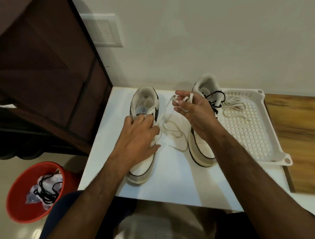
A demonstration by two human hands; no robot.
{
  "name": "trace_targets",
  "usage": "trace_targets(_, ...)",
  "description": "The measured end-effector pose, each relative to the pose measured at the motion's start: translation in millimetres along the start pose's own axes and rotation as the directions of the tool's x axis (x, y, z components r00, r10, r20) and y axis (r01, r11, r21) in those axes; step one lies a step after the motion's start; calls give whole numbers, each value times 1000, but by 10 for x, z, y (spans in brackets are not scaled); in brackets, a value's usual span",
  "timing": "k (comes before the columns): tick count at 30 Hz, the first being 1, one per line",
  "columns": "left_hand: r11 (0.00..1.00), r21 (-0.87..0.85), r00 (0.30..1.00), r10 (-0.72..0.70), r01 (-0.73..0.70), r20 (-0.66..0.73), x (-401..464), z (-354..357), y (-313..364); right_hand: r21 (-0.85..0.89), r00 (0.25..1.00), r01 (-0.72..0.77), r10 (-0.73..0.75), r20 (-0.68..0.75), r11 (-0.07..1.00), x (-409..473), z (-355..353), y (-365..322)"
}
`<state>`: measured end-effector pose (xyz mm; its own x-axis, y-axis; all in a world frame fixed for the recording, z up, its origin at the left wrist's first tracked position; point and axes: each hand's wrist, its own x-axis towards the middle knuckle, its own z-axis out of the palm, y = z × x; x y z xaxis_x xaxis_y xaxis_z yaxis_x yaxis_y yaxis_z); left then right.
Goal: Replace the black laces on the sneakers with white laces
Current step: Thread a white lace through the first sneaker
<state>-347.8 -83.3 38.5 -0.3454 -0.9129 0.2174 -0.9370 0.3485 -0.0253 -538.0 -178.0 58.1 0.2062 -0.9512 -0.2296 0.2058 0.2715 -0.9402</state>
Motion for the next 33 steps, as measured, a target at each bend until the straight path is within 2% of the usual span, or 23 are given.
trace_targets(2, 998, -66, 999, 13, -15, -31, 2, 32, 40, -2, 1000, 6, -6, 5, 1000, 18, 0, 22)
trace_targets(3, 978, -207, 999, 23, -32, -45, -19, 43, 42, -5, 1000, 8, -8, 14, 1000, 25, 0, 42)
trace_targets(4, 915, -402, 1000, 23, -28, -19, -40, 27, 46, -25, 1000, 15, -15, 21, 1000, 35, -3, 75)
trace_targets(6, 660, -749, 997, 1, 57, 76, -75, -61, 37, -159, 998, 51, -47, 29, 986, 47, 3, 124)
trace_targets(7, 528, -844, 995, -37, 99, 93, -78, -122, 33, -285, 997, 77, -67, 45, 955, 40, 3, 125)
trace_targets(8, 413, -902, 991, -95, 124, 93, -82, -187, 22, -442, 992, 115, -84, 90, 890, 32, -1, 112)
trace_targets(9, 321, -937, 983, -159, 137, 89, -81, -249, 5, -606, 985, 158, -80, 154, 780, 19, -5, 99)
trace_targets(11, 193, -969, 963, -250, 151, 100, -73, -319, -31, -859, 968, 236, -28, 251, 455, -26, 2, 92)
trace_targets(12, 165, -974, 958, -268, 153, 105, -73, -321, -51, -917, 966, 253, -33, 256, 307, -56, 11, 90)
trace_targets(13, 166, -974, 954, -281, 154, 103, -77, -306, -84, -943, 966, 256, -78, 245, 212, -91, 47, 69)
trace_targets(14, 189, -969, 953, -286, 161, 103, -75, -284, -102, -945, 961, 261, -142, 236, 196, -138, 75, 37)
trace_targets(15, 210, -962, 951, -290, 172, 107, -65, -261, -111, -912, 953, 286, -182, 241, 293, -191, 92, -12)
trace_targets(16, 220, -958, 947, -301, 182, 111, -57, -252, -118, -822, 952, 307, -162, 261, 479, -237, 120, -70)
trace_targets(17, 228, -955, 943, -314, 191, 113, -50, -243, -122, -682, 949, 269, -67, 308, 680, -297, 155, -133)
trace_targets(18, 235, -952, 937, -330, 196, 111, -43, -242, -120, -560, 922, 187, 52, 384, 807, -359, 195, -194)
trace_targets(19, 239, -950, 931, -348, 201, 110, -40, -244, -125, -517, 883, 142, 128, 451, 844, -405, 231, -225)
trace_targets(21, 242, -949, 922, -375, 202, 101, -44, -253, -162, -535, 840, 151, 177, 513, 831, -430, 244, -182)
trace_targets(24, 296, -927, 871, -487, 230, 61, -75, -230, -295, -424, 887, 112, 102, 450, 899, -350, 147, -145)
trace_targets(26, 319, -895, 798, -599, 311, 63, -94, -207, -378, -247, 926, 25, 70, 371, 969, -302, 54, -195)
trace_targets(29, 263, -835, 696, -695, 483, 184, -117, -140, -461, 96, 959, -88, 58, 277, 992, -248, -24, -244)
trace_targets(30, 280, -819, 690, -700, 502, 183, -125, -116, -469, 101, 965, -80, 52, 257, 992, -240, -28, -235)
trace_targets(31, 343, -798, 697, -705, 495, 129, -132, -105, -480, 26, 968, -44, 36, 247, 999, -245, -20, -221)
trace_targets(33, 554, -717, 752, -656, 422, -64, -152, -155, -458, -194, 953, 46, 16, 304, 980, -286, 51, -174)
